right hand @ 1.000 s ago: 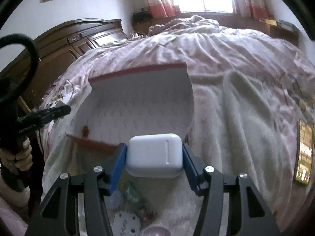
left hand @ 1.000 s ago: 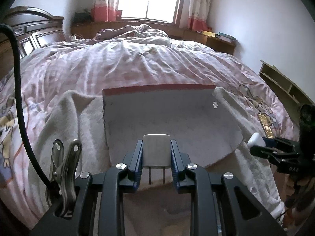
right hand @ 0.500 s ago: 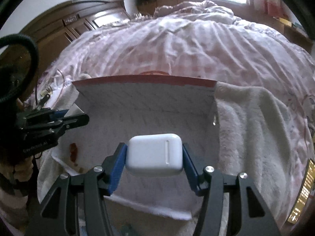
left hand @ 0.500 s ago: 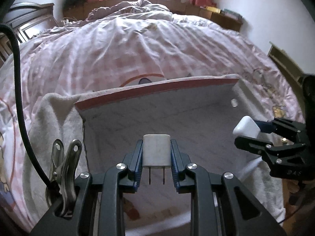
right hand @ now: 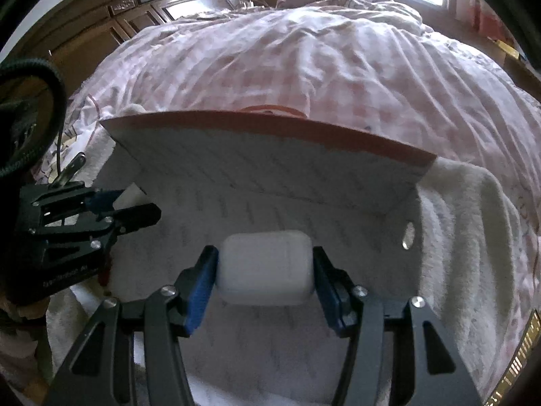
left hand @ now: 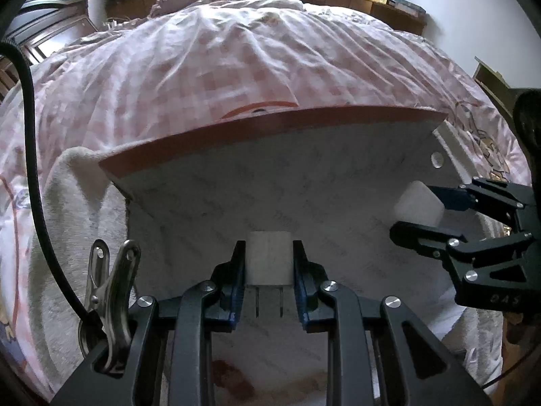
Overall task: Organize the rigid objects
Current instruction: 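Carry both items into the orange box and open the left tool releasing the charger, then open the right tool to drop the earbud case into the box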
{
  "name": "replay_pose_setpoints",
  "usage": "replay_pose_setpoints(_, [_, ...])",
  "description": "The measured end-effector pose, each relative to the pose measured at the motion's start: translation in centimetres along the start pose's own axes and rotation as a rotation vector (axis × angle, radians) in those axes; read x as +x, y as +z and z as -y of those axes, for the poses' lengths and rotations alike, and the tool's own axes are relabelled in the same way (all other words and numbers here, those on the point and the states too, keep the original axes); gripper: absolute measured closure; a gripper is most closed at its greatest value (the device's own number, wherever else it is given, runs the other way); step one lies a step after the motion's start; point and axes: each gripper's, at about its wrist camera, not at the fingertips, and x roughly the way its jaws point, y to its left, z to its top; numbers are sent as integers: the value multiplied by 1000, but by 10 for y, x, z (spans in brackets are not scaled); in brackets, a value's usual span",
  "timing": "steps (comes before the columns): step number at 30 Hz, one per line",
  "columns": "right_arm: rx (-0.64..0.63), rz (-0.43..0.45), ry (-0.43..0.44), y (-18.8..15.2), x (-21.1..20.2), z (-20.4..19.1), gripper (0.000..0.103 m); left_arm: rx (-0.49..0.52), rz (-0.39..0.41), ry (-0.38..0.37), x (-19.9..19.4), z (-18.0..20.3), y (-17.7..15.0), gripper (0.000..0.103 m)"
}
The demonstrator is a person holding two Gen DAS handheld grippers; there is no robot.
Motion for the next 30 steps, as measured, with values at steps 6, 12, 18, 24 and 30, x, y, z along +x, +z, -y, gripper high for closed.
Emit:
replay_pose_setpoints(6, [2, -26, -7, 3, 19, 2, 44, 1, -26, 11, 18, 0, -1, 78])
replay_pose_setpoints(12, [9, -28, -20, 3, 24, 4, 44, 10, -9, 30, 21, 1, 0, 78])
replay_pose_setpoints(18, [5, -24, -40, 2, 25, 1, 44, 5, -3, 46, 22, 2, 0, 78])
replay_pose_setpoints(24, [4, -25, -59, 1, 25, 0, 44, 1, -7, 45, 24, 2, 2, 67])
replay_pose_setpoints(30, [19, -25, -60, 1, 23, 2, 44, 11, -11, 59, 25, 4, 3, 61])
